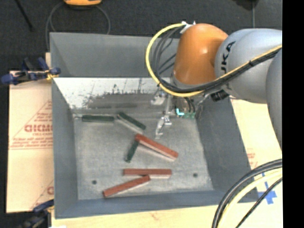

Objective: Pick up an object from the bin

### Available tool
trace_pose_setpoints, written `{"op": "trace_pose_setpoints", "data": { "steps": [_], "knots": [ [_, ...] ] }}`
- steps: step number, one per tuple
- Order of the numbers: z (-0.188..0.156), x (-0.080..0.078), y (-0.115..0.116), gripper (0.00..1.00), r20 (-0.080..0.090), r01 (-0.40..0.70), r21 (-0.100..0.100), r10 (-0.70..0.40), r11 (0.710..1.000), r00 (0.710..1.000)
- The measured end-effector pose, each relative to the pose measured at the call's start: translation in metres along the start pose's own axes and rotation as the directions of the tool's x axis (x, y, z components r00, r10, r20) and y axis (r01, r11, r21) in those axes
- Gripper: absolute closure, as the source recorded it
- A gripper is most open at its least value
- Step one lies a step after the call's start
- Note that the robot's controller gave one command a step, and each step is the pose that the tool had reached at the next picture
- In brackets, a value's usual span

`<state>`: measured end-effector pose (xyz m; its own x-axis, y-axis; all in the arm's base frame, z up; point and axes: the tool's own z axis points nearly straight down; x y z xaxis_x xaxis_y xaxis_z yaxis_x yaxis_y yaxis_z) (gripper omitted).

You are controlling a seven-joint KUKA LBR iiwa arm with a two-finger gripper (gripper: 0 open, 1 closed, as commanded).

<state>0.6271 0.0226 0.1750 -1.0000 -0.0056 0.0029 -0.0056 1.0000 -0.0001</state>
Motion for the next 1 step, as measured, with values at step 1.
{"op": "trace_pose_setpoints", "data": {
  "steps": [1],
  "knots": [
    [-0.0045, -0.0018, 0.0001, 0.0, 0.008, 0.0, 0.0, 0.0, 1.0, 1.0]
  ]
}}
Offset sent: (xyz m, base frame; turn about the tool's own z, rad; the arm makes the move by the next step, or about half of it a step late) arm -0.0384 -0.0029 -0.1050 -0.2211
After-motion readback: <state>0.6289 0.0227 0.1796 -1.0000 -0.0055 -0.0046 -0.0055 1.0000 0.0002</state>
